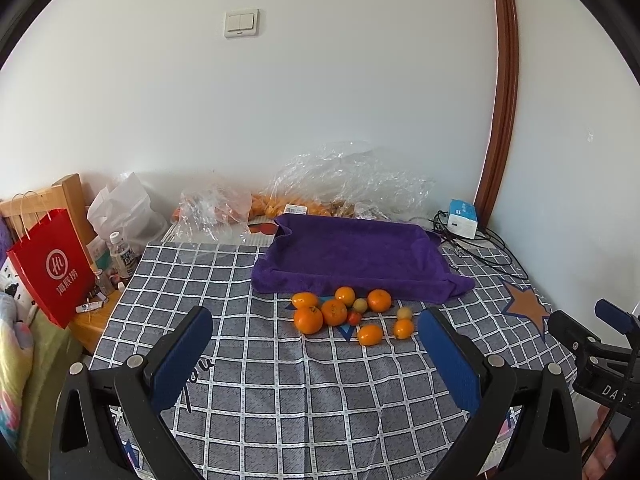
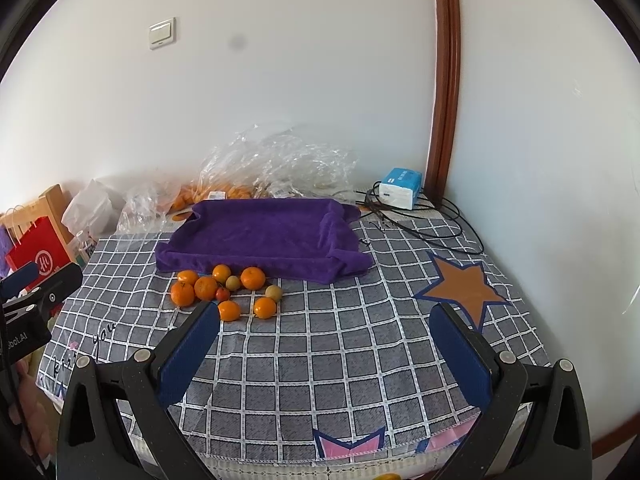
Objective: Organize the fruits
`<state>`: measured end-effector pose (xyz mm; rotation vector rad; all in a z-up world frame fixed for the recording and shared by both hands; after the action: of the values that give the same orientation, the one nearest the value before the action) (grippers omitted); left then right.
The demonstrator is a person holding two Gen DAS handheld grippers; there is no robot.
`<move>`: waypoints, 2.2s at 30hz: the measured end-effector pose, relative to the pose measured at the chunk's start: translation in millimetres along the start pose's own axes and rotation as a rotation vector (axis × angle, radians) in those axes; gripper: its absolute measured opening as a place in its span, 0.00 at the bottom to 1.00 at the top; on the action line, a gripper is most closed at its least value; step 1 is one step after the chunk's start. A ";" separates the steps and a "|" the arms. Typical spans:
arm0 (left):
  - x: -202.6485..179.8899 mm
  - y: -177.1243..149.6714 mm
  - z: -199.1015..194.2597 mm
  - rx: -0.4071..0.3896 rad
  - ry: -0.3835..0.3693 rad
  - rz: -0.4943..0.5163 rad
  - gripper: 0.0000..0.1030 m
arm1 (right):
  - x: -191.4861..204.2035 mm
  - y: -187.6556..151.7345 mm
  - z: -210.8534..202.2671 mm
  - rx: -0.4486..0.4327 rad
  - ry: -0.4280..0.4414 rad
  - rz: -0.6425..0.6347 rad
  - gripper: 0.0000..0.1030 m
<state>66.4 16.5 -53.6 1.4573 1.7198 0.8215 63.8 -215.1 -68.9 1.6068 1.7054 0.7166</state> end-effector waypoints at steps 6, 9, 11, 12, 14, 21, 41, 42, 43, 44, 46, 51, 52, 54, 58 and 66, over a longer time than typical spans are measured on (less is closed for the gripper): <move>1.9 0.1 -1.6 -0.002 0.001 0.005 1.00 | 0.8 -0.7 1.4 0.000 0.009 0.008 1.00; 4.8 0.7 -2.1 -0.004 0.004 -0.002 1.00 | 3.5 -1.5 3.6 0.007 0.009 0.001 1.00; 6.2 0.3 -1.6 -0.006 0.006 -0.002 1.00 | 6.4 -1.8 5.1 0.008 0.010 -0.004 1.00; 6.5 0.0 -0.4 -0.005 0.008 0.000 1.00 | 7.6 -2.1 6.0 0.010 0.013 -0.007 1.00; 9.0 -1.2 2.3 0.001 0.016 -0.001 1.00 | 10.9 -2.2 8.3 0.013 0.018 -0.012 1.00; 20.1 -1.4 15.8 0.017 0.020 -0.021 1.00 | 19.5 -3.6 25.4 0.028 0.036 -0.016 1.00; 54.3 -21.5 97.8 0.105 0.021 -0.057 1.00 | 27.5 -12.2 113.7 0.065 -0.011 -0.022 1.00; 56.0 -23.8 102.8 0.107 0.033 -0.042 1.00 | 29.1 -14.0 119.0 0.076 -0.005 -0.021 1.00; 57.7 -26.0 107.2 0.112 0.045 -0.031 1.00 | 32.4 -16.5 126.8 0.097 0.008 -0.022 0.99; 59.9 -28.5 112.2 0.120 0.052 -0.027 1.00 | 36.6 -19.5 135.6 0.124 0.024 -0.030 0.98; 65.1 -34.0 122.4 0.139 0.042 -0.038 0.99 | 43.3 -24.5 150.0 0.154 0.032 -0.041 0.94; 79.0 -42.7 143.5 0.178 0.039 -0.068 0.98 | 58.1 -34.6 178.9 0.196 0.085 -0.045 0.91; 81.8 -44.7 148.8 0.192 0.038 -0.075 0.98 | 61.0 -36.3 183.0 0.204 0.096 -0.048 0.89; 86.5 -48.2 159.3 0.221 0.033 -0.086 0.98 | 67.5 -39.4 190.4 0.219 0.115 -0.062 0.86; 93.9 -53.8 171.1 0.238 0.050 -0.077 0.97 | 78.4 -43.6 200.2 0.239 0.128 -0.097 0.85; 101.2 -68.1 182.6 0.259 0.031 -0.103 0.81 | 86.3 -42.8 208.7 0.230 0.141 -0.094 0.71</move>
<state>175.4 108.7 -220.5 1.5139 1.9643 0.5861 199.9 -145.1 -240.4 1.6483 2.0130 0.6183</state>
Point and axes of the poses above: each gripper's, at about its wrist camera, not at the fingertips, and z roughly the way its jaws point, x to its left, y to its top, the point moved 9 cm from there along z, roughly the way its jaws point, and after that the axes turned 5 degrees about -z, right-handed, at the moved point
